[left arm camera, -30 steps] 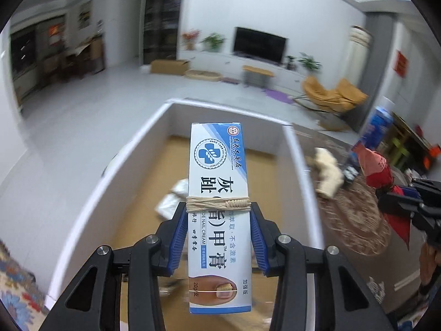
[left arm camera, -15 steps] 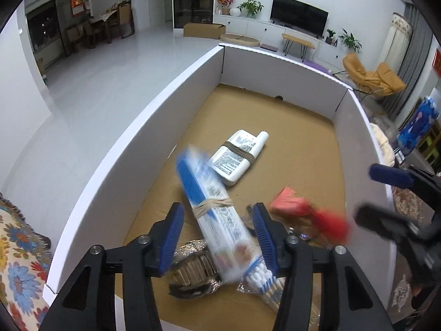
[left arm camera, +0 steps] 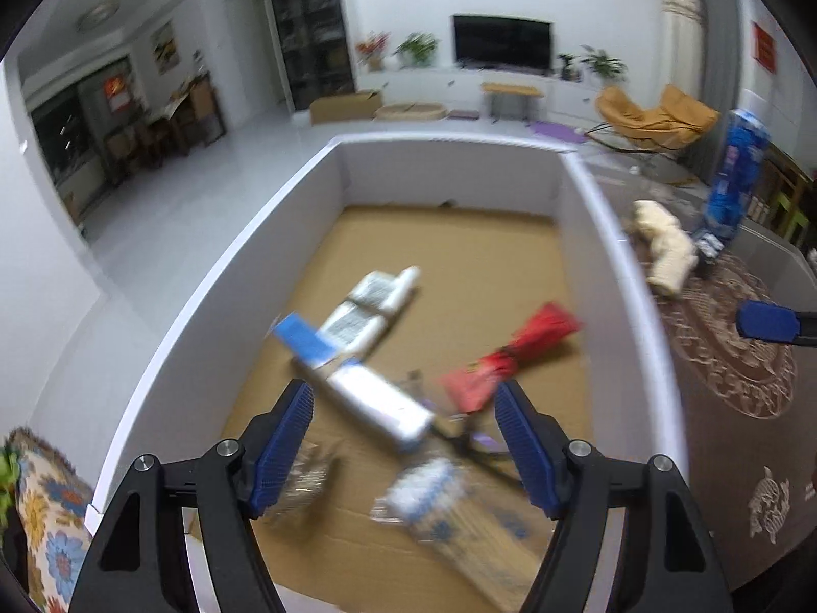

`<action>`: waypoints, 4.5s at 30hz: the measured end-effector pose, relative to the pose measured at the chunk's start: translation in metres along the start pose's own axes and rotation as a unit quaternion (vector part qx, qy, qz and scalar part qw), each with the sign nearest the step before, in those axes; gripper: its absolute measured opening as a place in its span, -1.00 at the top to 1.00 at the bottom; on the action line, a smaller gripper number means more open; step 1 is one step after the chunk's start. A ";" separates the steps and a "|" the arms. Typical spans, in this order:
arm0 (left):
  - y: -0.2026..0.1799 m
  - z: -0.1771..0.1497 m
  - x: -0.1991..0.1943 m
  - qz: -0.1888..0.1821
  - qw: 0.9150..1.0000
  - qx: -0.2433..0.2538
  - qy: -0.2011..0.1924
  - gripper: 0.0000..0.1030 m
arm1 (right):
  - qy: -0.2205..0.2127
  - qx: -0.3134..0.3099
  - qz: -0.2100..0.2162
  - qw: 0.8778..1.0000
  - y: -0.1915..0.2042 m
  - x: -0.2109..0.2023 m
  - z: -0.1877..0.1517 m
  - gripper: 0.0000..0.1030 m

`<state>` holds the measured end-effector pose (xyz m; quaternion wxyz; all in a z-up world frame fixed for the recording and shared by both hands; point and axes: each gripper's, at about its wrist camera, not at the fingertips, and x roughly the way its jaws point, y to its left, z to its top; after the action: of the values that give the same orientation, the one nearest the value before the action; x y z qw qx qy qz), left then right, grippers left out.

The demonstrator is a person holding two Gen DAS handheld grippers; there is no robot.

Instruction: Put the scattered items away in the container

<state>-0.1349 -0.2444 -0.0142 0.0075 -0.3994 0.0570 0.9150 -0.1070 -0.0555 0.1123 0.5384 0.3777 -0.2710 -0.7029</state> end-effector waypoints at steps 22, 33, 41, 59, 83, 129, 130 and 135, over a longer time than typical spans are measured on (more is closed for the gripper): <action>-0.268 -0.038 0.054 -0.115 0.987 0.109 0.012 -0.99 | -0.015 0.058 -0.631 0.773 -0.124 -0.209 -0.116 -1.00; -0.284 -0.029 0.103 -0.124 0.988 0.080 0.054 -1.00 | -0.049 0.056 -0.640 0.765 -0.121 -0.219 -0.117 -1.00; -0.288 -0.027 0.105 -0.122 0.988 0.078 0.053 -1.00 | -0.053 0.054 -0.639 0.765 -0.119 -0.221 -0.119 -1.00; -0.288 -0.028 0.105 -0.122 0.988 0.078 0.053 -1.00 | -0.054 0.054 -0.639 0.765 -0.117 -0.221 -0.119 -1.00; -0.272 -0.003 0.128 -0.148 0.982 0.105 0.052 -1.00 | -0.027 0.029 -0.620 0.784 -0.124 -0.216 -0.101 -1.00; -0.270 -0.005 0.122 -0.161 0.980 0.101 0.050 -1.00 | 0.022 -0.038 -0.571 0.820 -0.227 -0.144 0.012 -1.00; -0.270 -0.005 0.123 -0.162 0.980 0.101 0.050 -1.00 | 0.013 -0.051 -0.559 0.827 -0.228 -0.131 0.032 -1.00; -0.269 -0.003 0.127 -0.166 0.980 0.097 0.050 -1.00 | 0.075 -0.086 -0.490 0.864 -0.250 -0.016 0.116 -1.00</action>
<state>-0.2030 0.0188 -0.1352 0.1955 -0.4455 0.0788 0.8701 -0.3377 0.0254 -0.0149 0.1733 0.4654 0.0519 -0.8664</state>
